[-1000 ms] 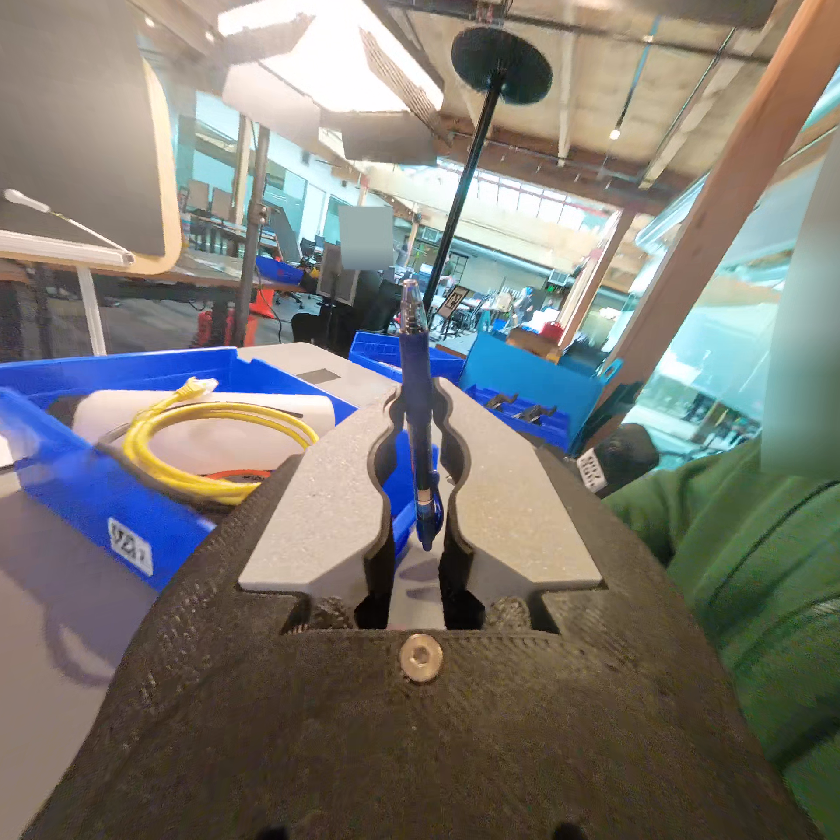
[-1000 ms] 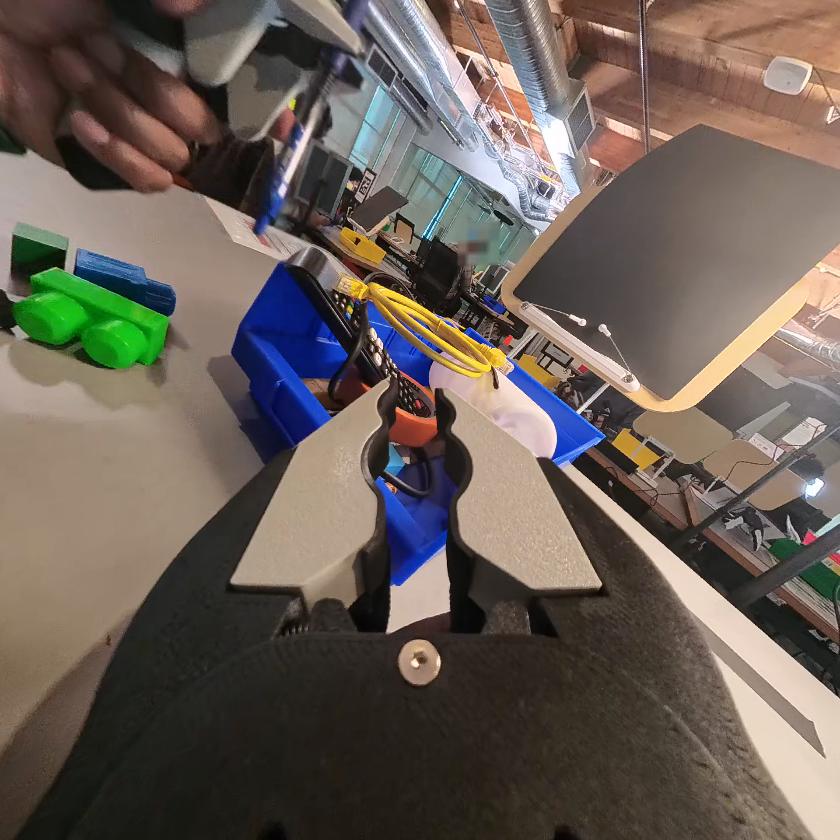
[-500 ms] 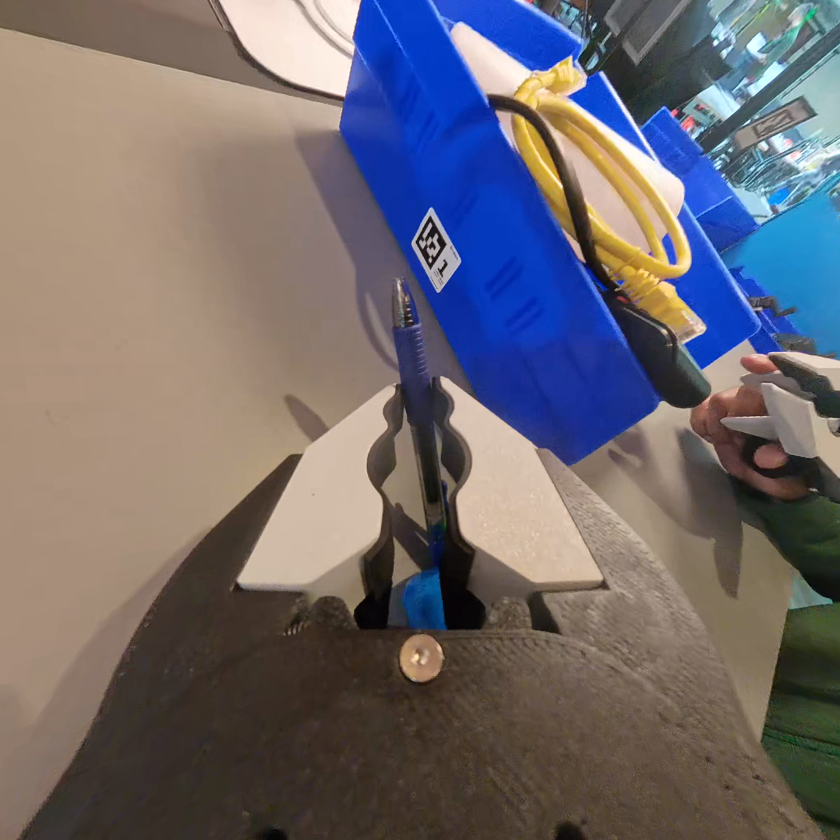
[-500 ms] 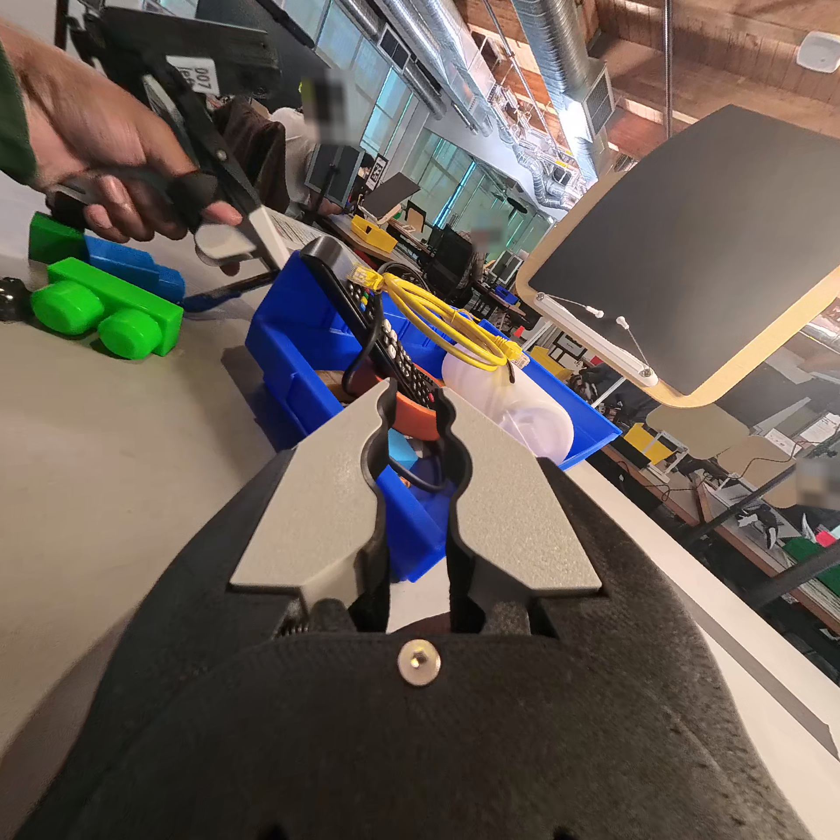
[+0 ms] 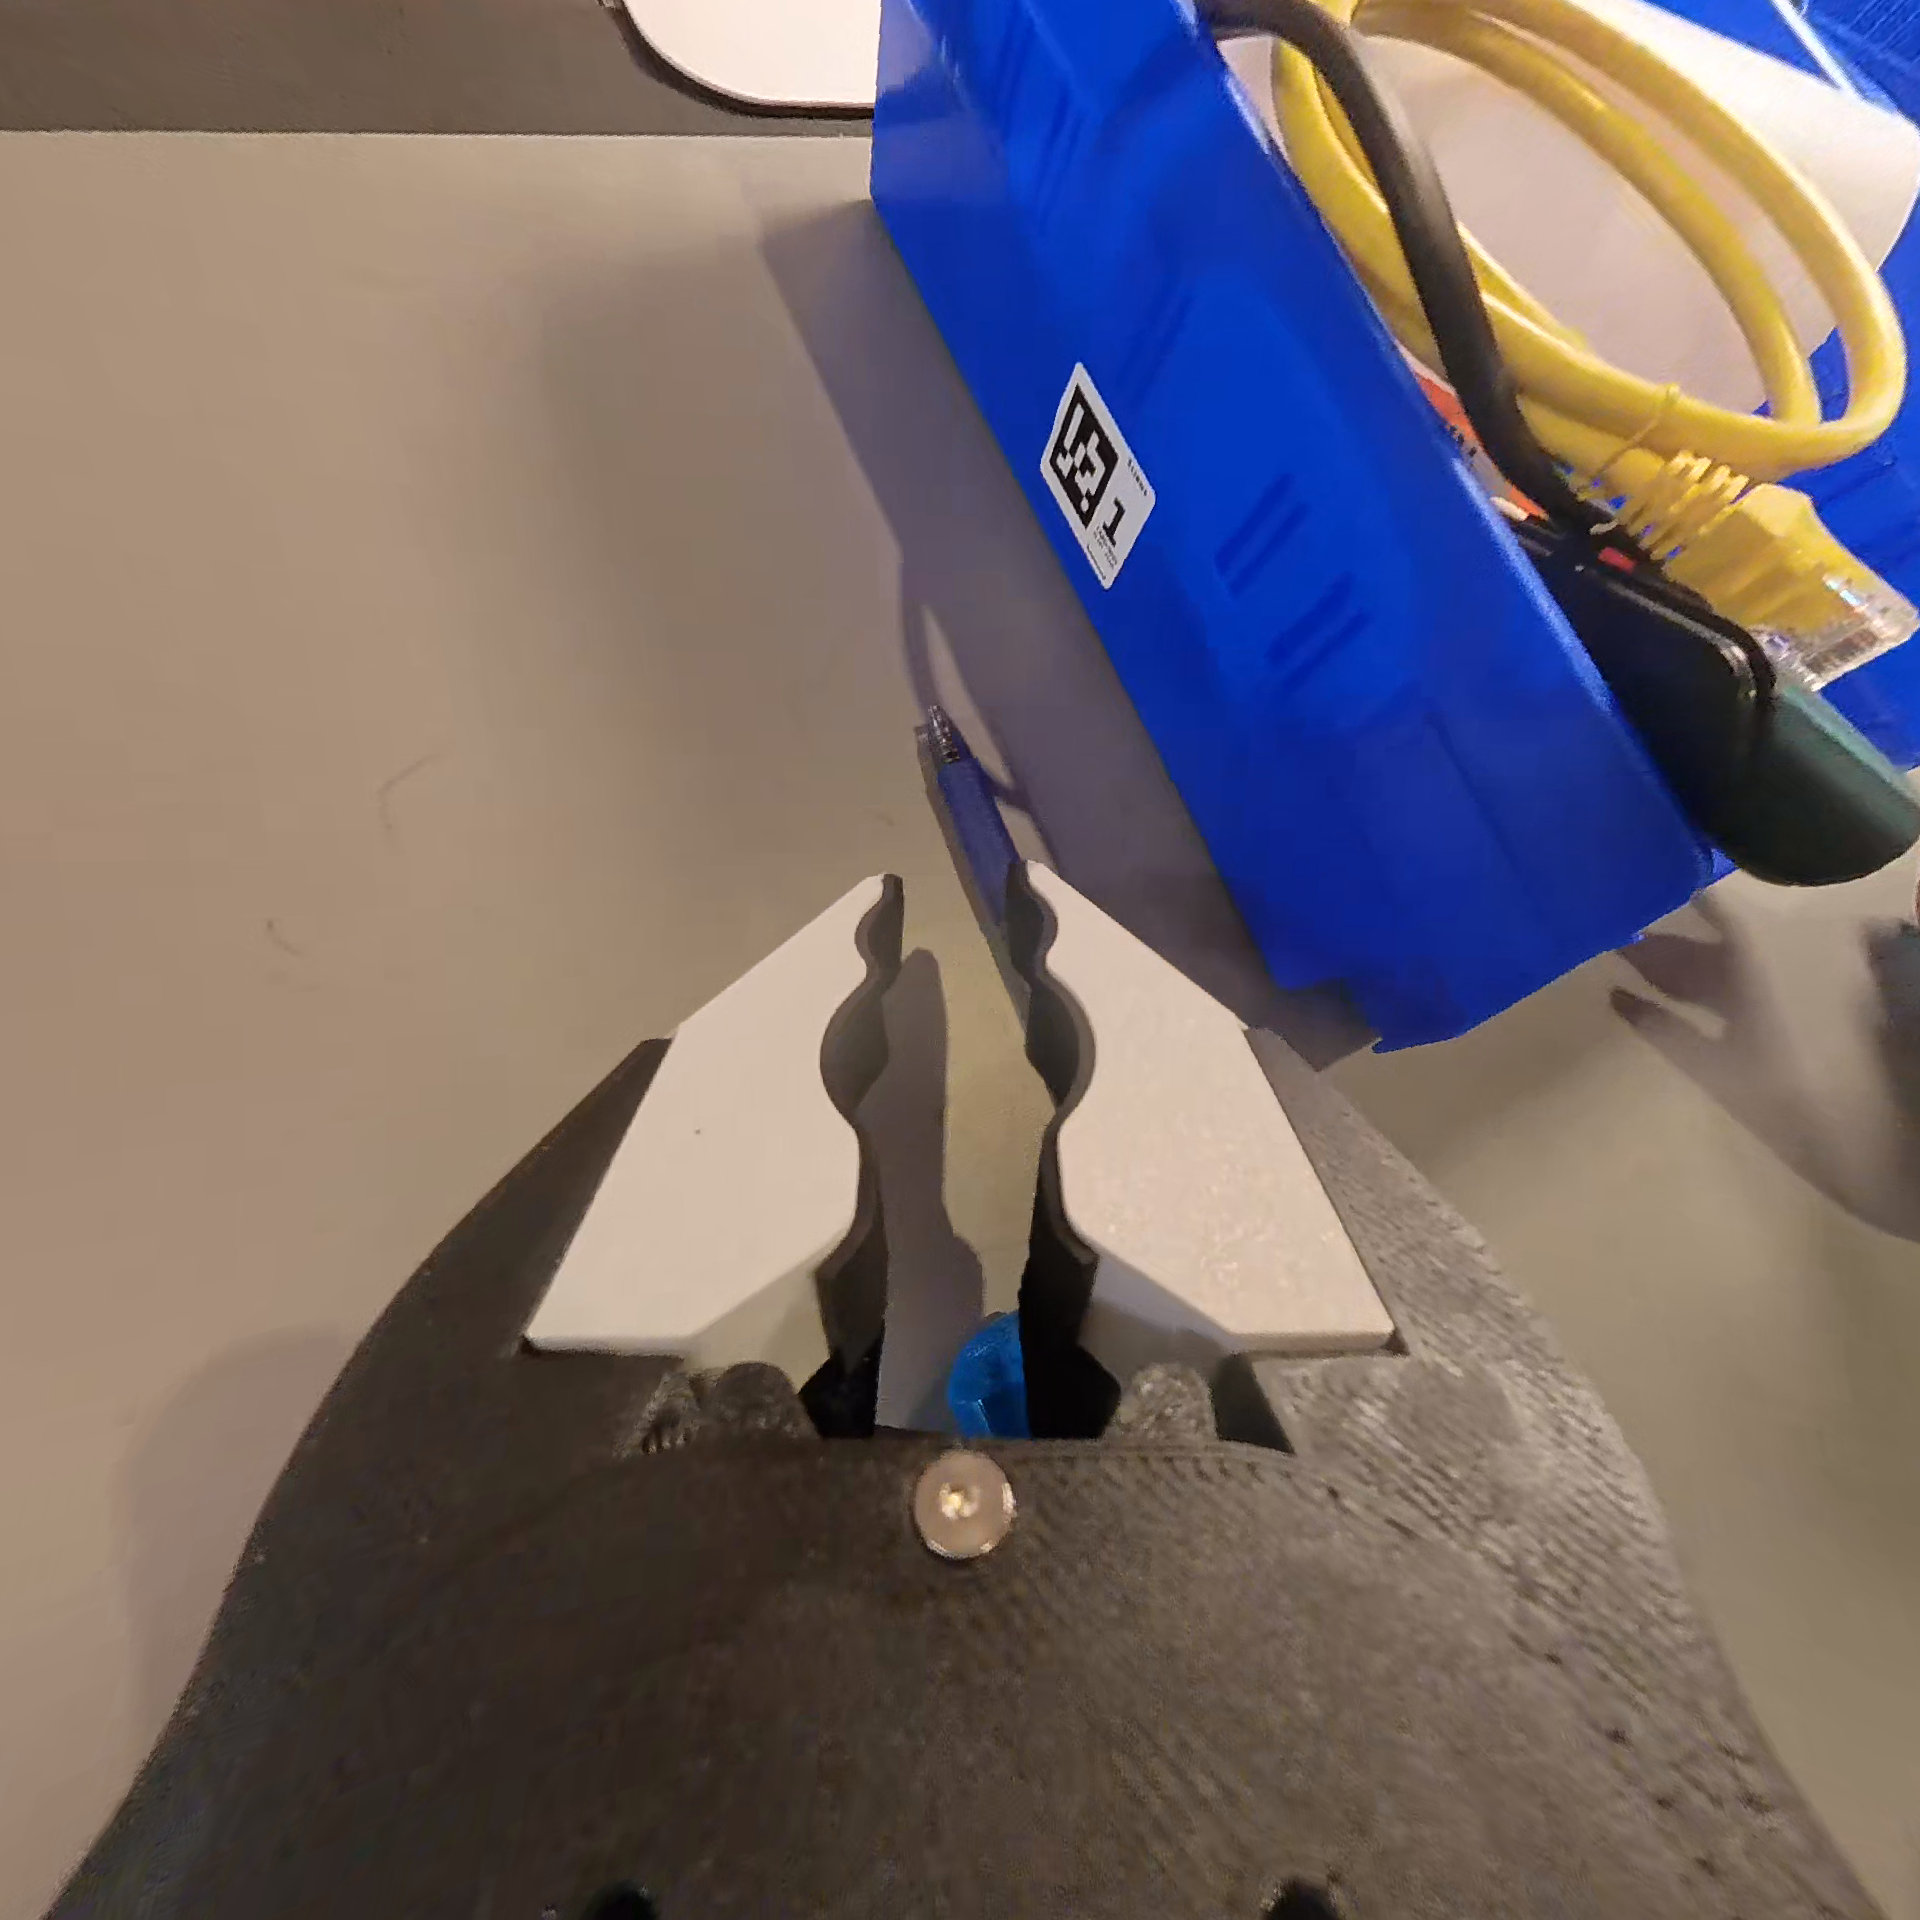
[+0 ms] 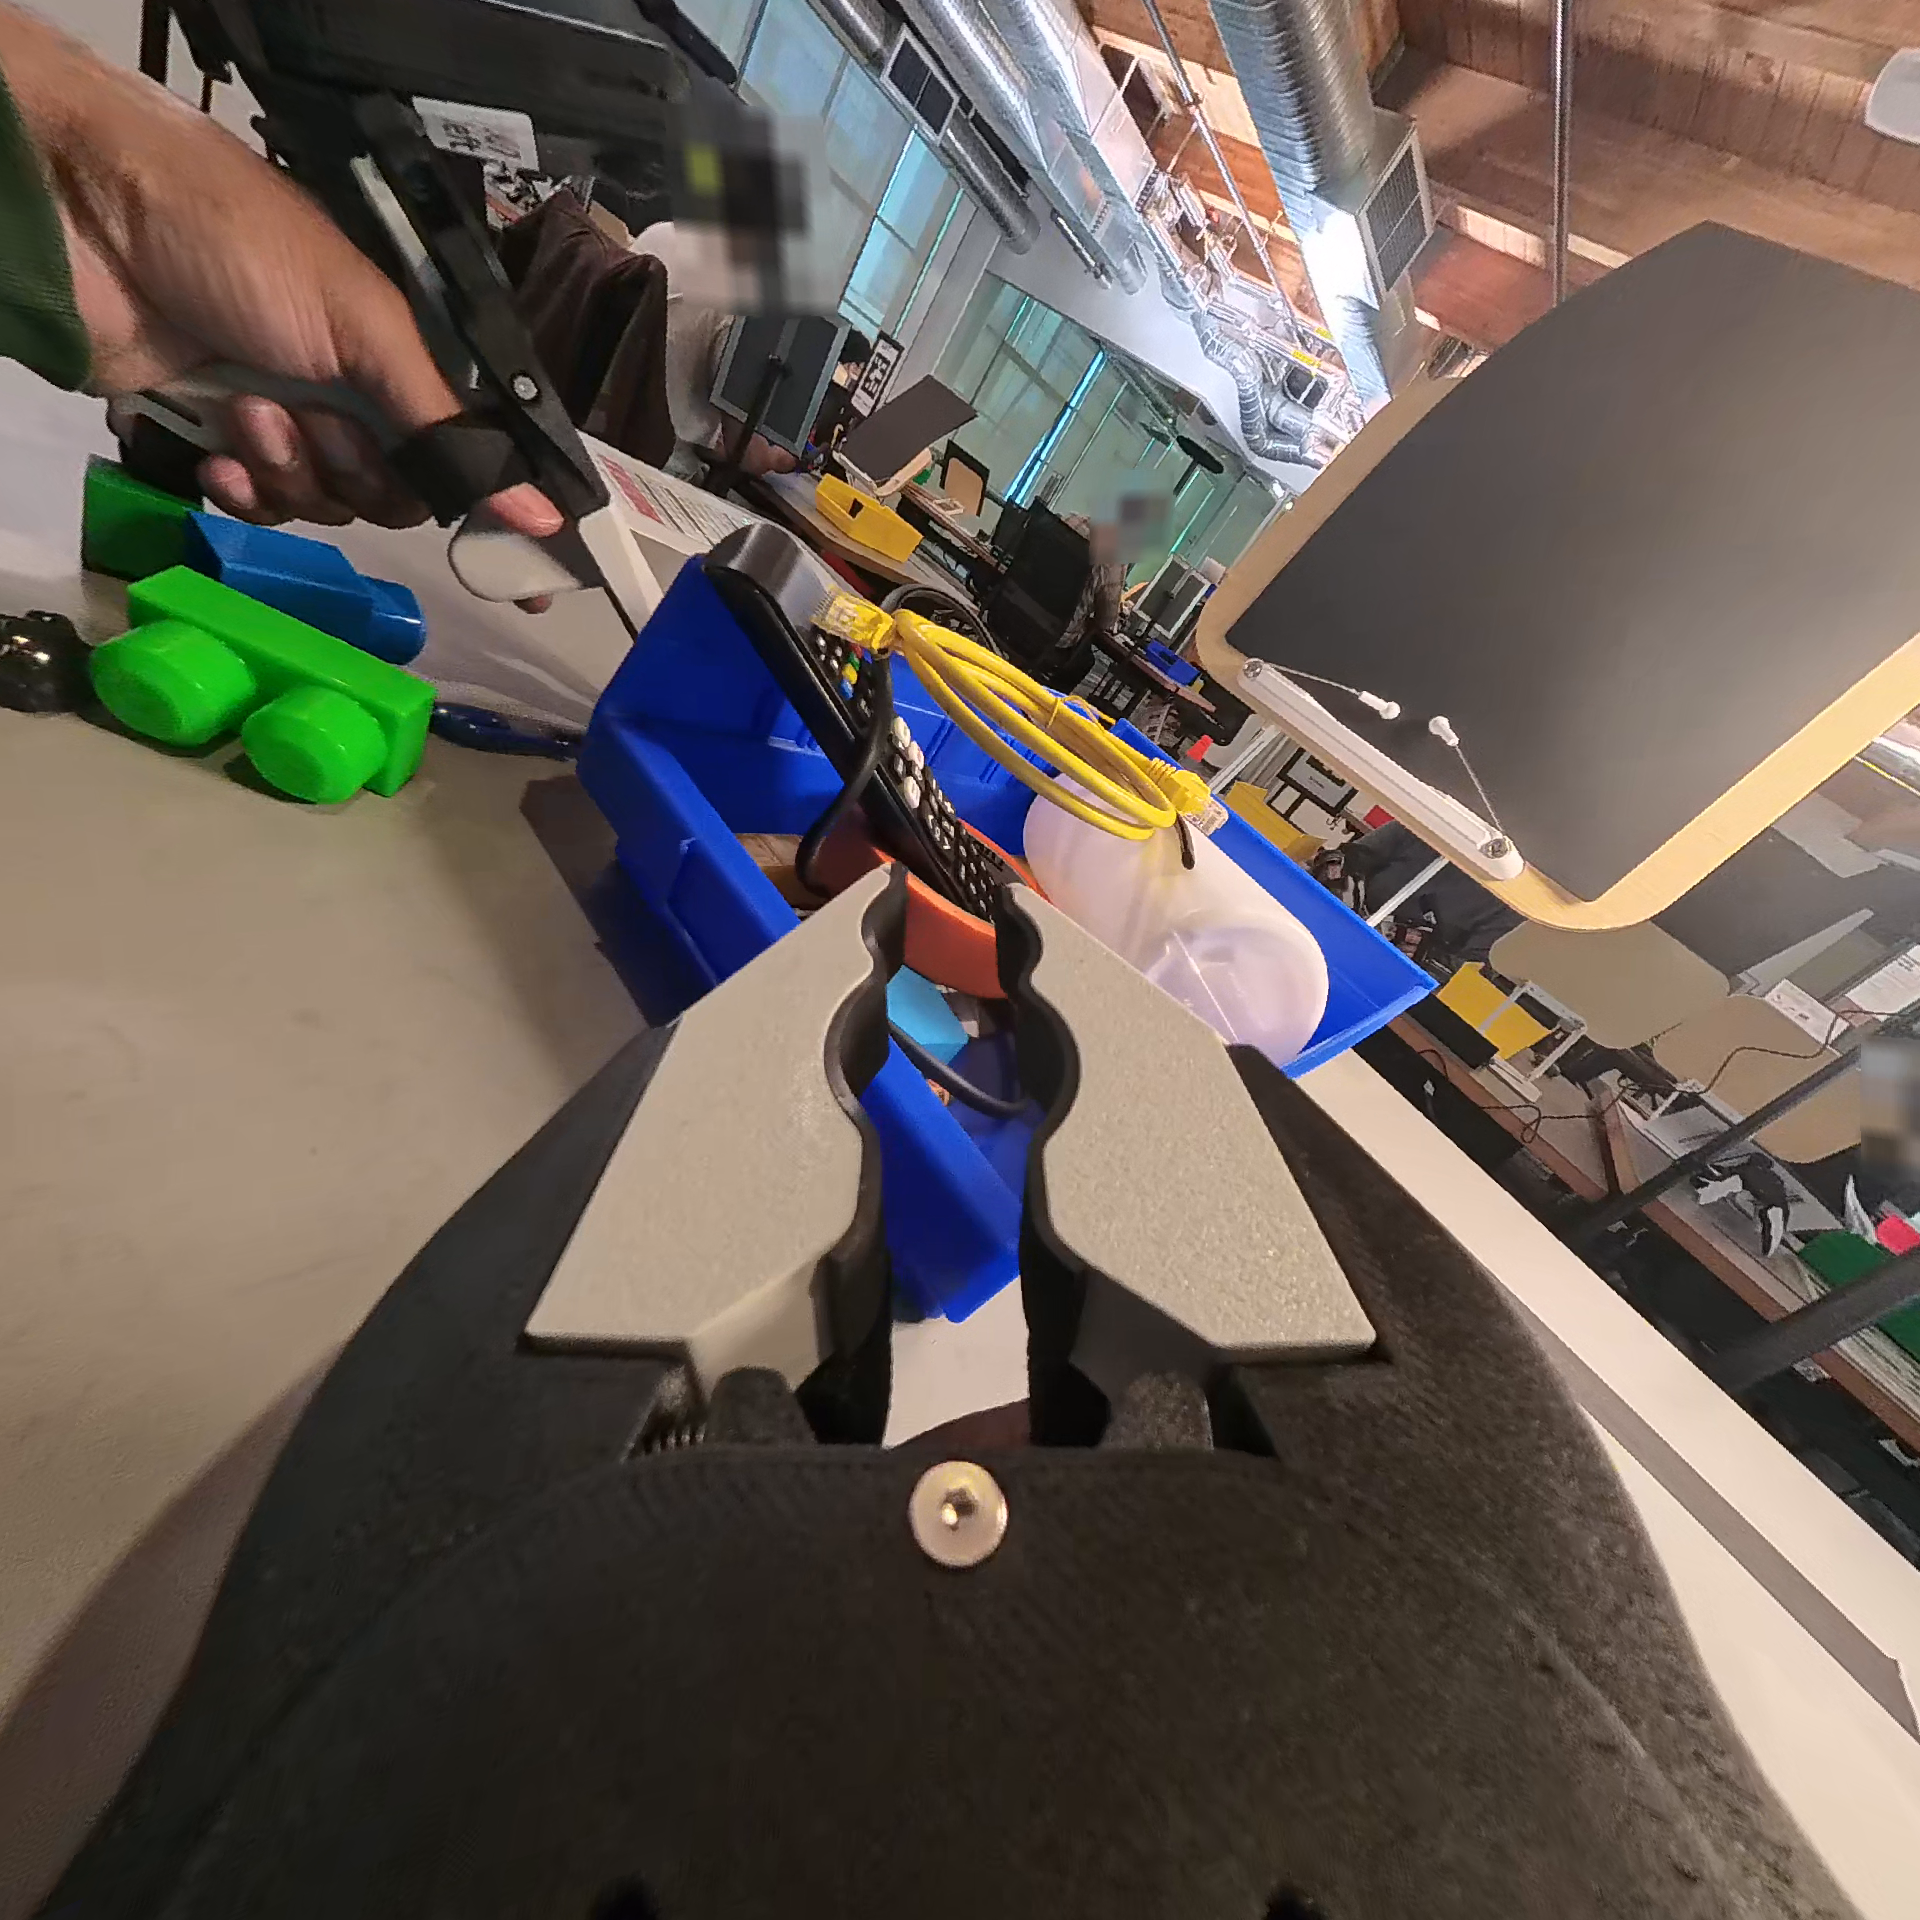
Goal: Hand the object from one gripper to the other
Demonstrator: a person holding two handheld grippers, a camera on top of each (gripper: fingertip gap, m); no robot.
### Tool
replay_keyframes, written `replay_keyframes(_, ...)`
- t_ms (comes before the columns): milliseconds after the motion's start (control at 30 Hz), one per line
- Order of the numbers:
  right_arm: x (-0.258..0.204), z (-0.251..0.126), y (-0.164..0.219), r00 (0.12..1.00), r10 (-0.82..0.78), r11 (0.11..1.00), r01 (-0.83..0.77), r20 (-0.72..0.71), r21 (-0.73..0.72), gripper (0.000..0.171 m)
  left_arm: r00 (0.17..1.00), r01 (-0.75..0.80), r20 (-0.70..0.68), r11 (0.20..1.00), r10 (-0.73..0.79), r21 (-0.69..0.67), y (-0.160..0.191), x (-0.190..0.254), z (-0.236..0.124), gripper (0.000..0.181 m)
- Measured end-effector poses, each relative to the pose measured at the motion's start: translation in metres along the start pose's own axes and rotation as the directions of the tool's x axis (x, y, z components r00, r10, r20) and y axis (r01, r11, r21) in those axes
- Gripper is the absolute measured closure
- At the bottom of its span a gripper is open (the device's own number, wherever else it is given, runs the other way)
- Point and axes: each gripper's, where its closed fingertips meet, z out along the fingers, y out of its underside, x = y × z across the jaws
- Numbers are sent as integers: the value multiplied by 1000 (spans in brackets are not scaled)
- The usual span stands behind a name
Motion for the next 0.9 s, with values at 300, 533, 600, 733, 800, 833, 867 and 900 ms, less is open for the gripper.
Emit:
replay_keyframes(300, -1, 1, 2, 1000, 4, 1000, -4, 6, -9, 154, 989, -148, 35, 980, 145, 130, -25, 13, -10, 155)
replay_keyframes(533, -2, 1, 4, 1000, 4, 1000, -3, 13, -16, 154, 971, -213, -16, 888, 240, 407, -65, 44, -36, 150)
replay_keyframes(600, -3, 2, 4, 1000, -2, 1000, 2, 17, -20, 154, 967, -206, -31, 851, 252, 483, -74, 51, -45, 150)
replay_keyframes(733, -8, 3, 8, 999, -27, 999, 28, 37, -42, 154, 945, -207, -84, 776, 317, 596, -86, 73, -62, 146)
replay_keyframes(800, -12, 4, 10, 998, -42, 998, 44, 51, -52, 154, 915, -239, -95, 718, 391, 653, -89, 92, -71, 144)
replay_keyframes(833, -14, 4, 11, 997, -48, 997, 52, 59, -57, 154, 898, -261, -93, 691, 430, 674, -89, 101, -76, 143)
replay_keyframes(867, -16, 4, 11, 996, -57, 996, 61, 64, -59, 154, 880, -284, -90, 668, 467, 688, -88, 110, -79, 143)
replay_keyframes(900, -17, 4, 11, 995, -67, 996, 71, 68, -60, 154, 864, -309, -82, 651, 497, 694, -86, 117, -80, 143)
